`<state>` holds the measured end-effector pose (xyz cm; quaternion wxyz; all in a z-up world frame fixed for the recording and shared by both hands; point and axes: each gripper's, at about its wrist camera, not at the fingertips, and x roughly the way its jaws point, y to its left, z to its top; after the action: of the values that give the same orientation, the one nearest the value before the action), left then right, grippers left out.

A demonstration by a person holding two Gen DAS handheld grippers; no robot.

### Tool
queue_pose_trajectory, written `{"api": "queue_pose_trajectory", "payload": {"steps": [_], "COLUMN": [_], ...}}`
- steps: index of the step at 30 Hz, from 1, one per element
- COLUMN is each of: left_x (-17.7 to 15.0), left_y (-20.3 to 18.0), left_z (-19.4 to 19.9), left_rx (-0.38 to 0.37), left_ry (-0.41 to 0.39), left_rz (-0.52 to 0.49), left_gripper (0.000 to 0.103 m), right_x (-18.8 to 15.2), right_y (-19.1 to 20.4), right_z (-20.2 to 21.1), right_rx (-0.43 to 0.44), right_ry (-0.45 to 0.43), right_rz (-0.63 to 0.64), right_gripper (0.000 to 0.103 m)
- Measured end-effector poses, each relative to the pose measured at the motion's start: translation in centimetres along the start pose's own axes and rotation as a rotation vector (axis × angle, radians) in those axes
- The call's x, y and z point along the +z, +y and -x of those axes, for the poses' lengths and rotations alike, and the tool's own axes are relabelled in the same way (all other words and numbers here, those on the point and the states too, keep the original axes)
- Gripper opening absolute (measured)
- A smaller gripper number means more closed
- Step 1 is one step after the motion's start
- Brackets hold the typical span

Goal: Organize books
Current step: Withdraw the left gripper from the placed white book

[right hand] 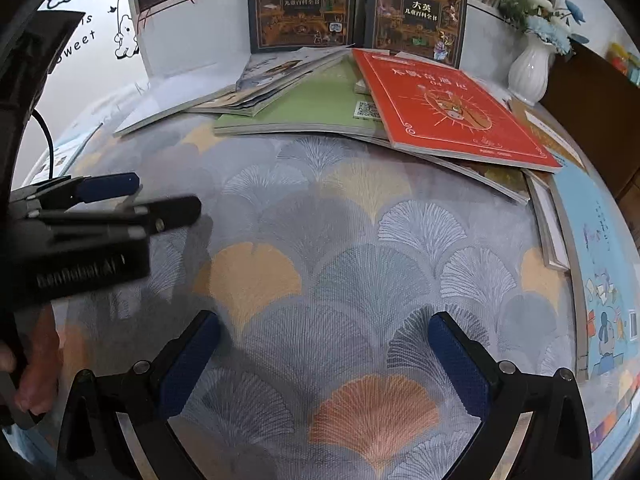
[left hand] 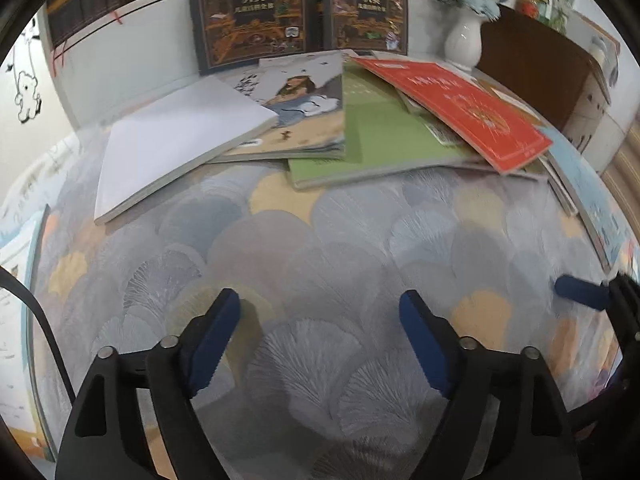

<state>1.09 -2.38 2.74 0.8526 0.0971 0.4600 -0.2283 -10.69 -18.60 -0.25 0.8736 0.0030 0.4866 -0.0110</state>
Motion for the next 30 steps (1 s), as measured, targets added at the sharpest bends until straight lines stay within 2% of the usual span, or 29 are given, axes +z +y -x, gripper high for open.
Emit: {"api": "queue_pose_trajectory", "payload": {"steps": [5, 9, 12, 15, 19, 22, 26, 30], "left_x": [-0.2, -0.3, -0.4, -0.4, -1.1, -1.4, 0.2, 2.3], "left_y": [-0.2, -0.5, -0.5, -0.5, -0.7, -1.2, -1.4, -0.5], "left_z": [-0.6, -0.8, -0.8, -0.8, 0.0, 1.0, 2.8, 4.4], "left_rx": [0.010, 0.029, 0.028, 0.038, 0.081, 0.054, 0.033, 0.032], "left_ry": [0.014, 0.012, 0.011, 0.018, 0.073, 0.108, 0.089, 0.052], "left_rz": [0.004, -0.001, 0.003, 0.013, 0.101, 0.157, 0.209, 0.257], "left_gripper": [0.103, 0.103, 0.103, 0.103, 0.102, 0.102, 0.101, 0.101], "right_x": [1.3, 1.3, 1.0, 1.3, 0.7, -0.1, -0.1, 2.0], "right_y": [1.0, 0.1, -1.9, -2.4, -2.4, -3.1, -4.5, -5.7], "right_z": [-0.9, -0.8, -0.7, -0.4, 0.2, 1.2, 2.6, 3.7], "right_rx": [0.018, -0.007, -0.006, -0.018, 0.025, 0.063, 0.097, 0.150], "right_ry": [0.032, 0.039, 0.035, 0.067, 0.136, 0.143, 0.121, 0.073], "right_rz": [0.018, -0.018, -0.105, -0.104, -0.064, -0.030, -0.025, -0.053], "right_gripper": [0.103, 0.103, 0.103, 0.103, 0.103, 0.103, 0.103, 0.103]}}
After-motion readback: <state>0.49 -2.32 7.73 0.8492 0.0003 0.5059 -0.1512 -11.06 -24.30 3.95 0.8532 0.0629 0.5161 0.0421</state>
